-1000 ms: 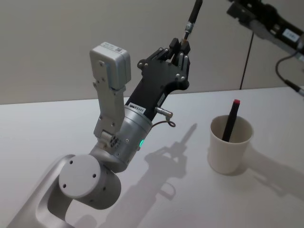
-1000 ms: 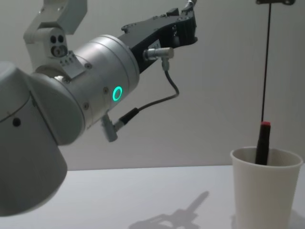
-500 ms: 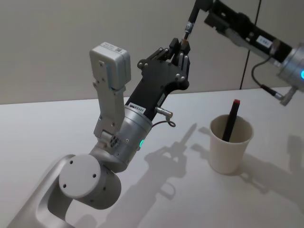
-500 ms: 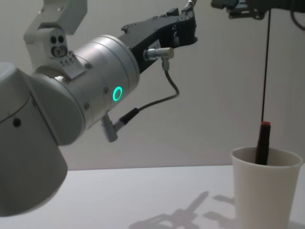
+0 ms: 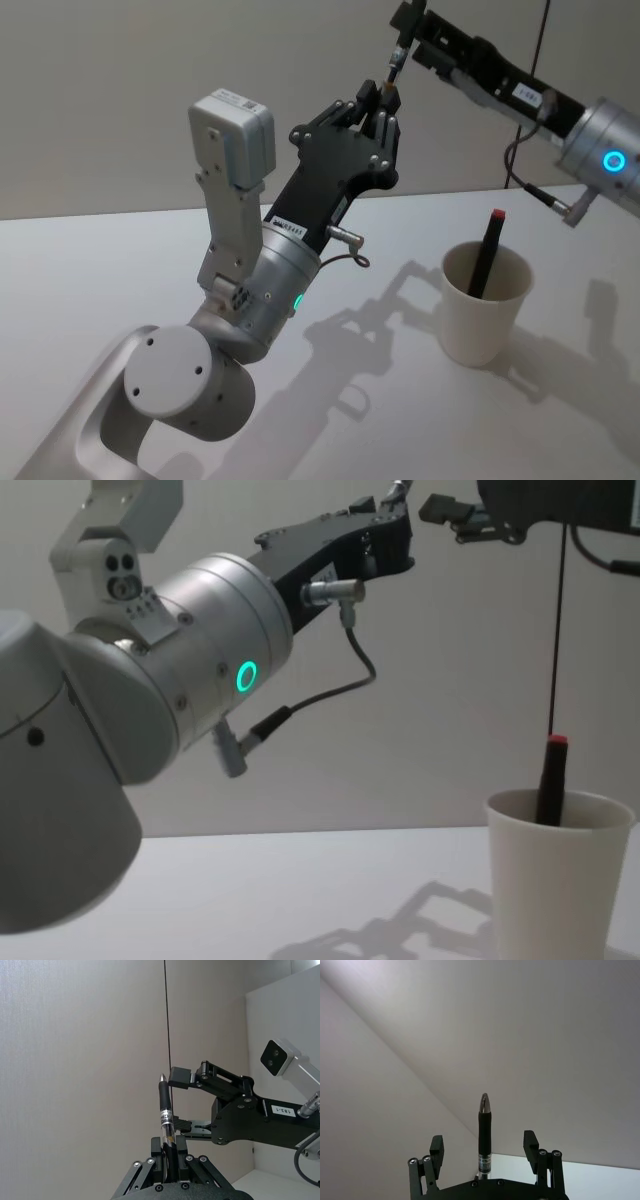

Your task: Place the pen into the pen holder.

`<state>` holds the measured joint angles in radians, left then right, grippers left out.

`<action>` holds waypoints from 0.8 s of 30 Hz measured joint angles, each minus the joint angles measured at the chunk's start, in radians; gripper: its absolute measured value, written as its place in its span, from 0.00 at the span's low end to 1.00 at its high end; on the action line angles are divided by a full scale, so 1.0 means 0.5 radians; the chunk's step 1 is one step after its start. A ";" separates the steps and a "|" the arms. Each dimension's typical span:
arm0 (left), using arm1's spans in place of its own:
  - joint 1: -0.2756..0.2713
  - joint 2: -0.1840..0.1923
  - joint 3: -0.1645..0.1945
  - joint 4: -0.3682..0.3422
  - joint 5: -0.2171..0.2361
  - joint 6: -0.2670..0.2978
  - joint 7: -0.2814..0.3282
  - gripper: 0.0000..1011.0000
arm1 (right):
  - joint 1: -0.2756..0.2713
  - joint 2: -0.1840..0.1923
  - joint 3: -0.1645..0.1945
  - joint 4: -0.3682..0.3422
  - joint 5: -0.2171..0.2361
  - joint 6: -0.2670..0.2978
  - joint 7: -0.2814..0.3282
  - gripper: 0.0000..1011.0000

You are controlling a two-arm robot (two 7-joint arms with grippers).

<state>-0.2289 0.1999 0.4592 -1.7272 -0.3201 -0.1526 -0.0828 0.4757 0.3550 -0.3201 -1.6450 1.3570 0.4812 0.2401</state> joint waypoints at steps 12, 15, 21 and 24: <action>0.000 0.000 0.000 0.000 0.000 0.000 0.000 0.17 | 0.022 -0.037 -0.042 0.045 0.005 -0.065 -0.034 0.99; 0.000 0.000 0.000 0.000 0.000 0.000 0.000 0.17 | 0.034 -0.052 -0.056 0.061 0.007 -0.080 -0.035 0.99; 0.000 0.000 0.000 0.000 0.000 0.000 0.000 0.17 | 0.049 -0.072 -0.076 0.080 0.014 -0.098 -0.036 0.99; 0.000 0.000 0.000 0.000 0.000 0.000 0.000 0.17 | 0.054 -0.077 -0.084 0.085 0.018 -0.103 -0.036 0.99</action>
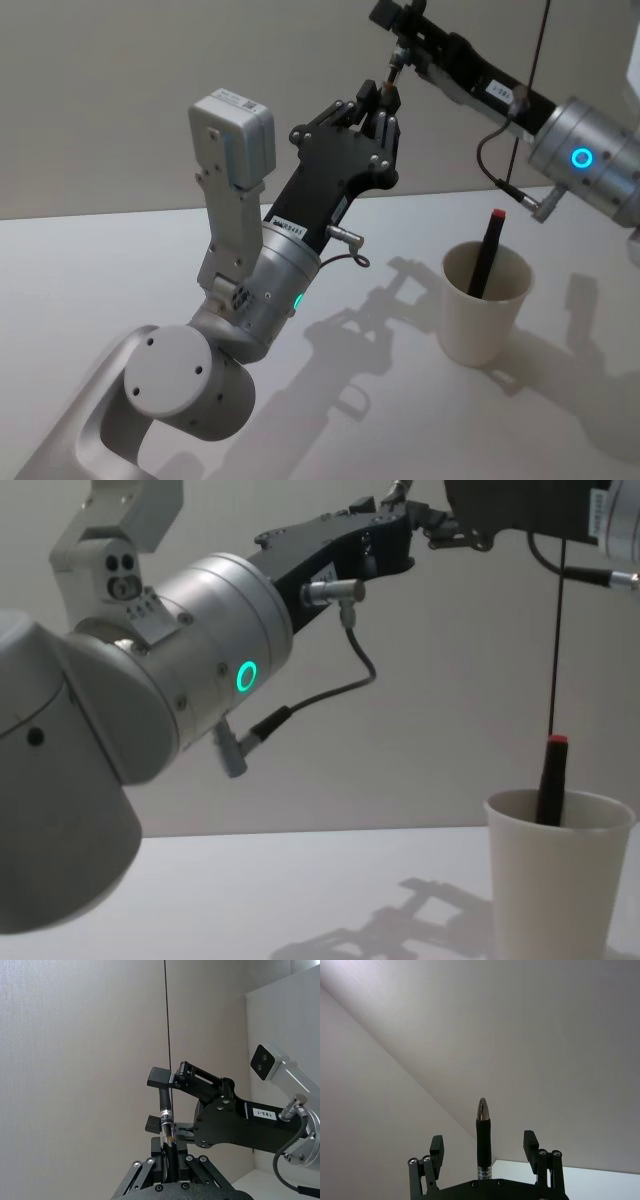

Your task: Place the pen into the pen holder.

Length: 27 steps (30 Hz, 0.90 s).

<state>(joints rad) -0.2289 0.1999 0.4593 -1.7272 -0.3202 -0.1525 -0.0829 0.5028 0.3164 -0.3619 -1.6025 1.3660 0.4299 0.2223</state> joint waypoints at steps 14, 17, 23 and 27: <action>0.000 0.000 0.000 0.000 0.000 0.000 0.000 0.17 | 0.008 0.002 -0.024 -0.001 0.027 -0.013 -0.011 0.99; 0.000 0.000 0.000 0.000 0.000 0.000 0.000 0.17 | 0.008 0.004 -0.028 -0.004 0.032 -0.017 -0.012 0.99; 0.000 0.000 0.000 0.000 0.000 0.000 0.000 0.17 | 0.008 0.008 -0.031 -0.007 0.039 -0.021 -0.013 0.87; 0.000 0.000 0.000 0.000 0.000 0.000 0.000 0.17 | 0.008 0.010 -0.033 -0.009 0.041 -0.023 -0.013 0.78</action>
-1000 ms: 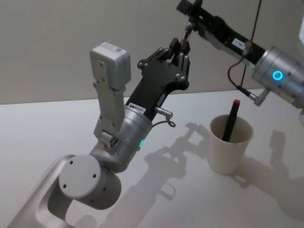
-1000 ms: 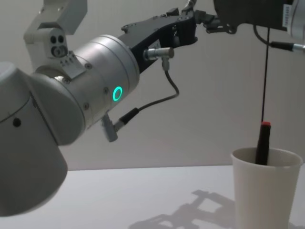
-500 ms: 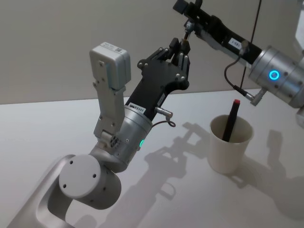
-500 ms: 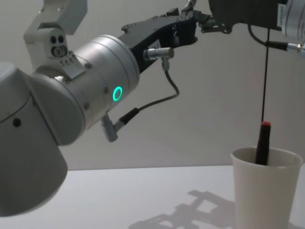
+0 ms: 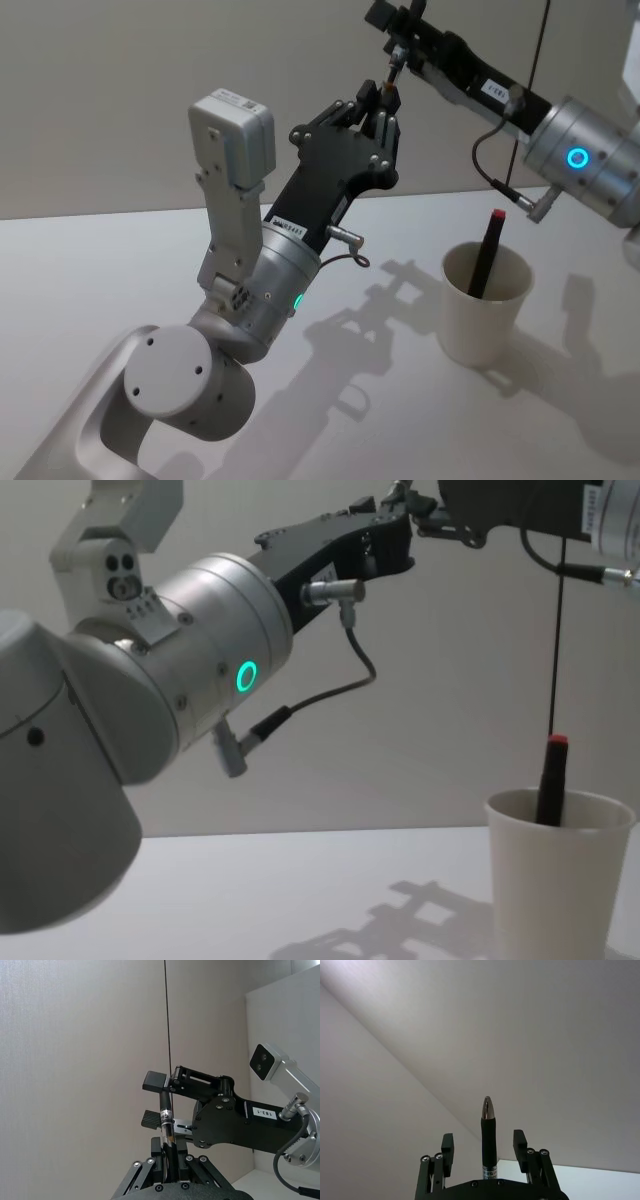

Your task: Place the pen into the pen holder.

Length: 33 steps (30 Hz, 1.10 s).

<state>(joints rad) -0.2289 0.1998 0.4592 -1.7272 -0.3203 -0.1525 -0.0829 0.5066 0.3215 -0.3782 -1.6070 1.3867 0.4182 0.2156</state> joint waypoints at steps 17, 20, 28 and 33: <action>0.000 0.000 0.000 0.000 0.000 0.000 0.000 0.17 | 0.000 0.004 -0.004 -0.003 0.005 -0.005 0.000 0.26; 0.000 0.000 0.000 0.000 0.000 0.000 -0.001 0.17 | 0.000 0.004 -0.004 -0.004 0.005 -0.006 -0.001 0.16; 0.000 0.000 0.000 0.000 0.000 -0.001 -0.001 0.17 | 0.000 0.004 -0.004 -0.004 0.005 -0.006 -0.001 0.13; 0.000 0.000 0.000 0.000 0.000 0.000 -0.001 0.17 | 0.000 0.004 -0.004 -0.004 0.006 -0.006 -0.001 0.13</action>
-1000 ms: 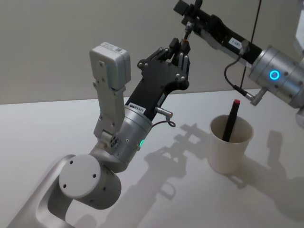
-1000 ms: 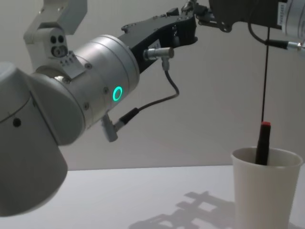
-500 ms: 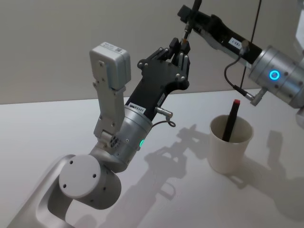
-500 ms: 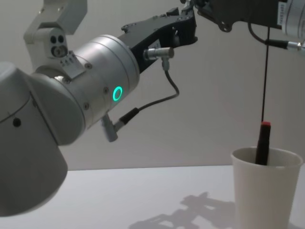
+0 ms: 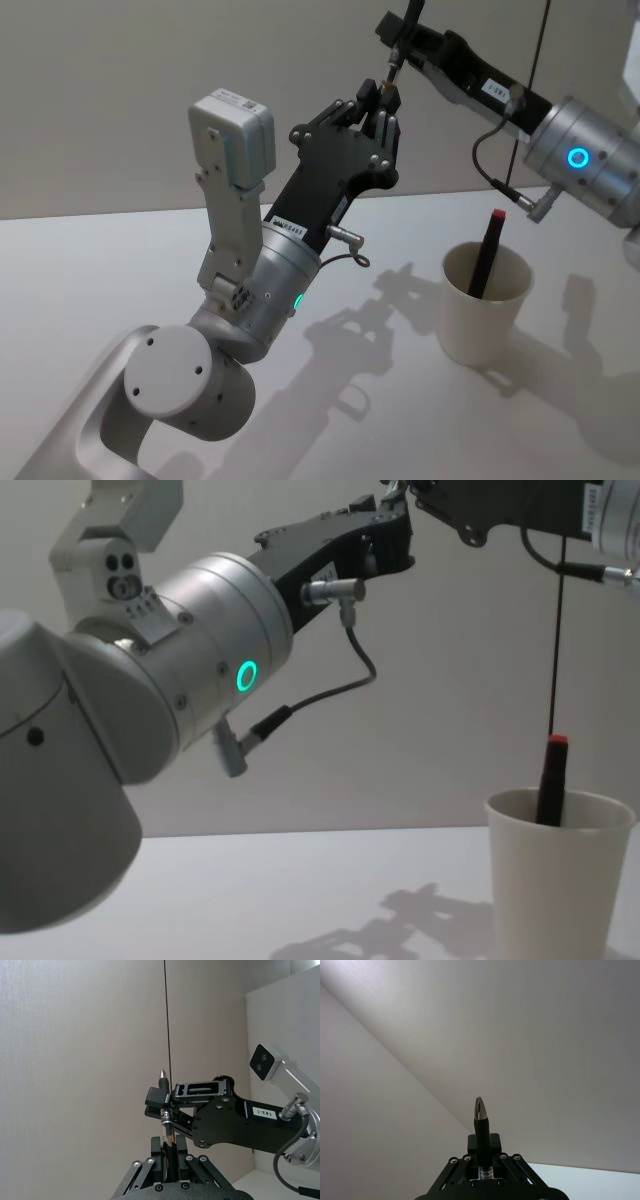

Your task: Place the pen into the pen holder.

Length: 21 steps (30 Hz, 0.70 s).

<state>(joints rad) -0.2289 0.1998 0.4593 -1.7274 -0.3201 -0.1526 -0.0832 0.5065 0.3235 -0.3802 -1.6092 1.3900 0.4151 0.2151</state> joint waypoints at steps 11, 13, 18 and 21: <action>0.000 0.000 0.000 0.000 0.000 0.000 0.000 0.17 | 0.000 0.000 0.000 0.000 0.000 0.001 0.001 0.13; 0.000 0.000 0.000 0.000 0.000 0.000 0.000 0.17 | 0.000 0.000 0.000 0.000 0.000 0.001 0.001 0.13; 0.000 0.000 0.000 0.001 0.000 0.002 0.002 0.29 | 0.000 0.000 0.000 -0.001 0.001 0.002 0.004 0.13; 0.000 0.000 0.000 0.001 0.000 0.002 0.002 0.35 | 0.000 0.000 0.000 -0.001 0.001 0.002 0.004 0.13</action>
<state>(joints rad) -0.2290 0.1998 0.4592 -1.7269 -0.3201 -0.1516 -0.0824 0.5065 0.3235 -0.3802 -1.6097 1.3905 0.4161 0.2170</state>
